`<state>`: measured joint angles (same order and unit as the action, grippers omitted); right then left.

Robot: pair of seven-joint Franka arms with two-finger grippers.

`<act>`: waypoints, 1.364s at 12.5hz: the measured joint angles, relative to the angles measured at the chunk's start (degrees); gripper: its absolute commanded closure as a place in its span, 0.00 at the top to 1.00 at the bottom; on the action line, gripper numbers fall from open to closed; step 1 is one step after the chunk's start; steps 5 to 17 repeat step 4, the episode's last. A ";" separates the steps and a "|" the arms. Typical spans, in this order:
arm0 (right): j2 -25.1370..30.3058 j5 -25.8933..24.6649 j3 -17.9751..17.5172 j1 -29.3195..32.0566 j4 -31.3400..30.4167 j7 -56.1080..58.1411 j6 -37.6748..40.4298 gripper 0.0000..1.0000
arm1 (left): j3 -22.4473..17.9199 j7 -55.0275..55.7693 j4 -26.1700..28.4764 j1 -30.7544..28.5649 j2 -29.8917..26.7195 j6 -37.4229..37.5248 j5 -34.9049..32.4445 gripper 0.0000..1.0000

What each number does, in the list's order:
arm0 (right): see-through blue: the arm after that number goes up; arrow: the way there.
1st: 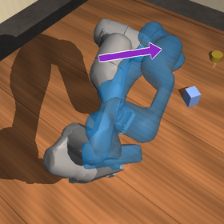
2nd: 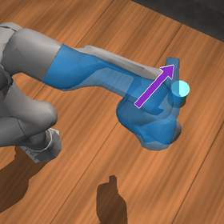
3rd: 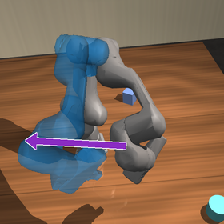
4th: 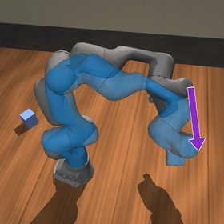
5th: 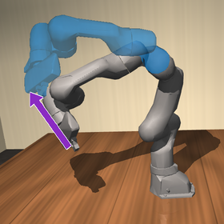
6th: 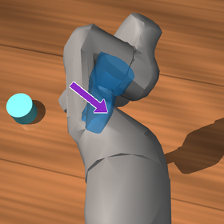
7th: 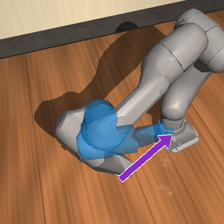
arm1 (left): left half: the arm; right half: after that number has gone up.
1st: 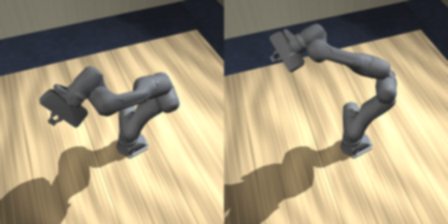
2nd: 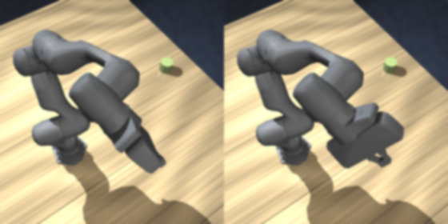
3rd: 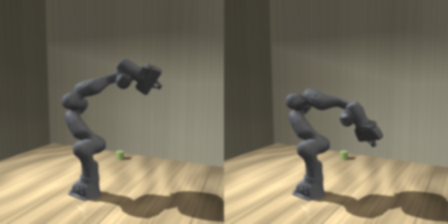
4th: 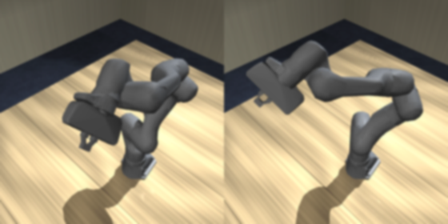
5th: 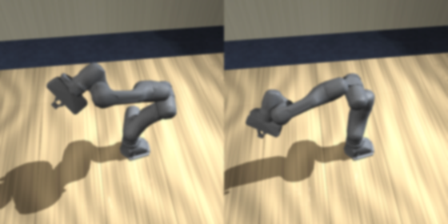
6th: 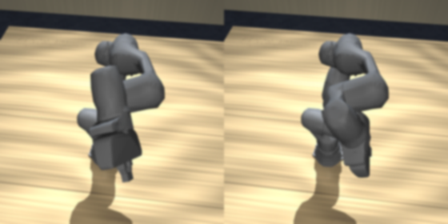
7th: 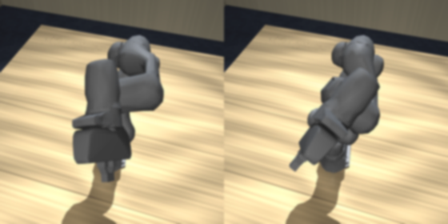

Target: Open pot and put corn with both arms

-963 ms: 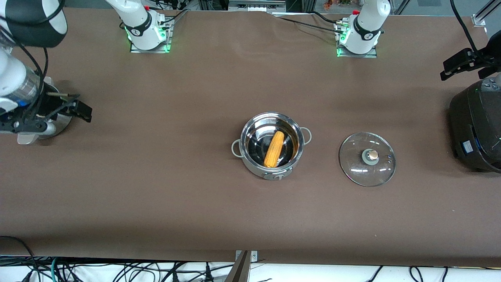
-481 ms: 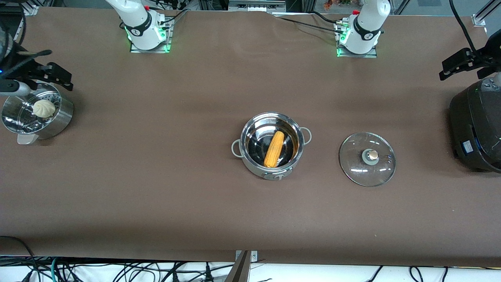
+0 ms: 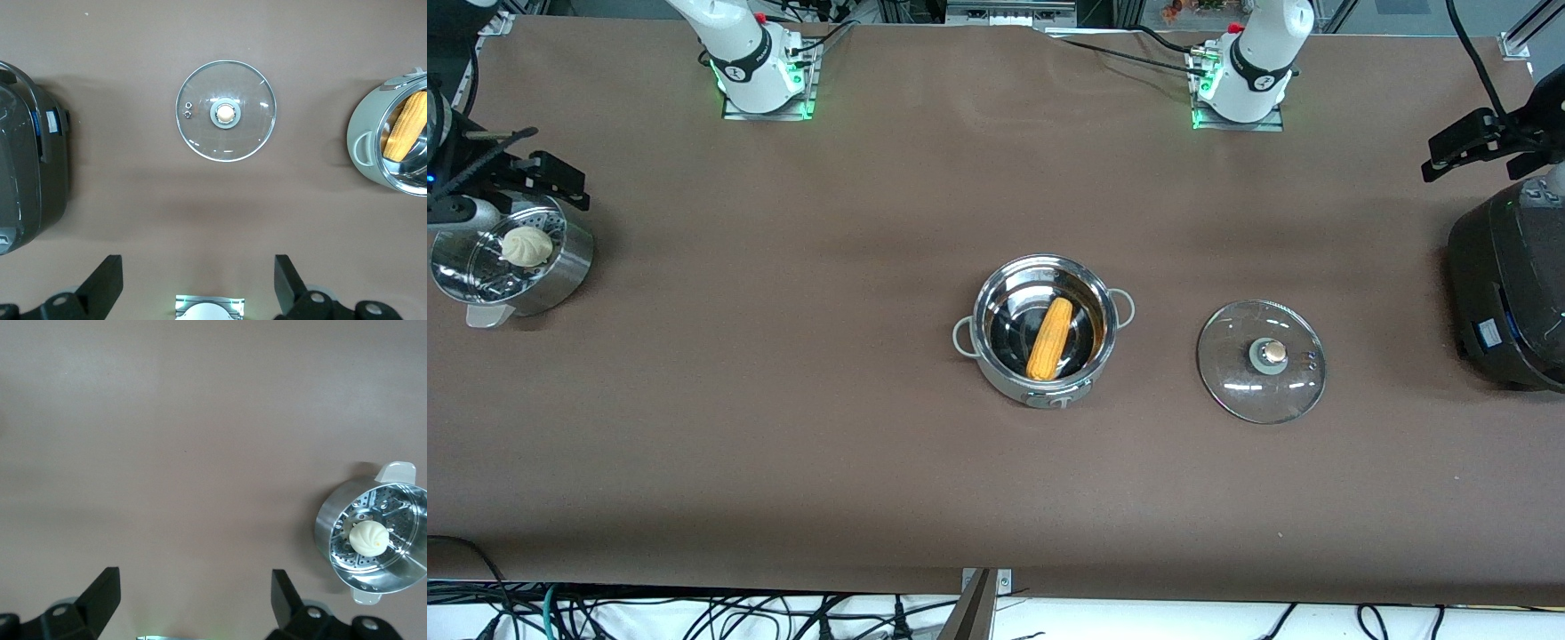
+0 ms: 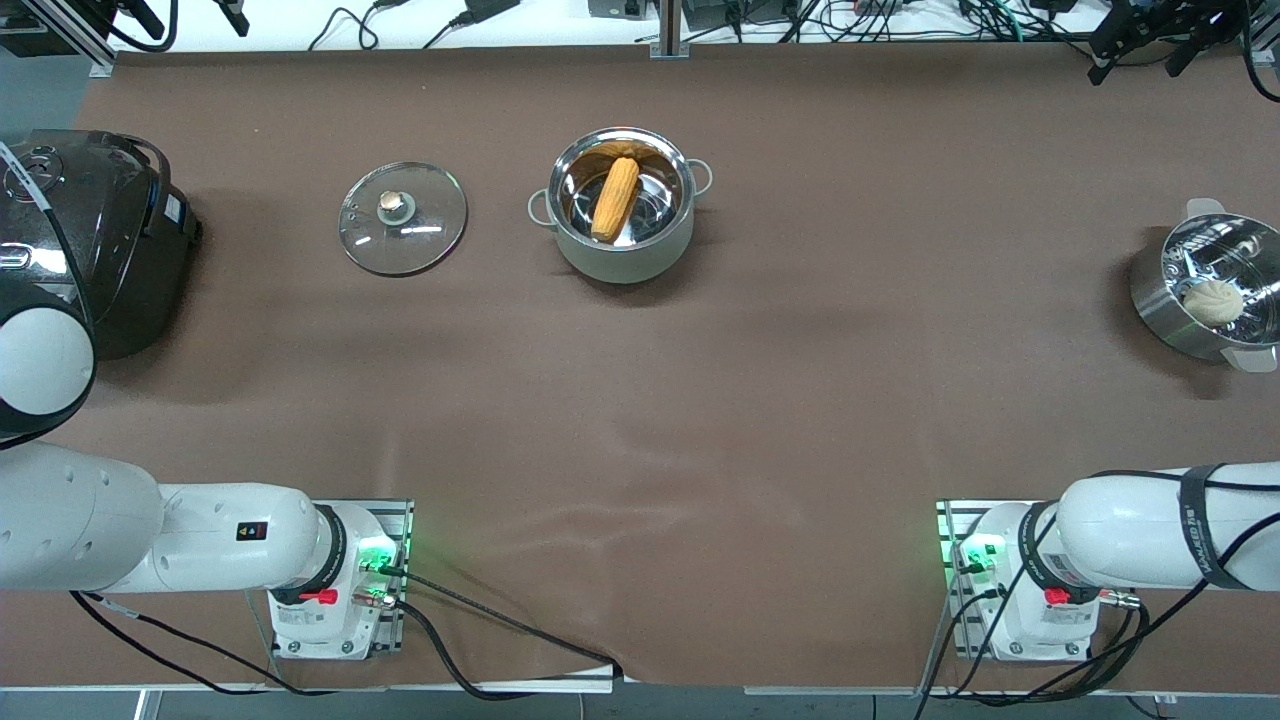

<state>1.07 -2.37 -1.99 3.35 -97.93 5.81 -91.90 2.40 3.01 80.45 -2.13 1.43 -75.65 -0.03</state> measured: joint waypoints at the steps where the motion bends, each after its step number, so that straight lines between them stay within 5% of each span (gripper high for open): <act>1: -1.18 -0.01 0.00 0.00 0.82 0.00 -0.13 1.00 | 0.00 0.00 0.00 0.00 0.00 0.00 0.01 1.00; 17: -2.61 -0.01 0.00 0.00 2.14 0.00 -0.17 1.00 | -0.02 0.00 0.00 0.00 0.00 0.00 0.03 1.00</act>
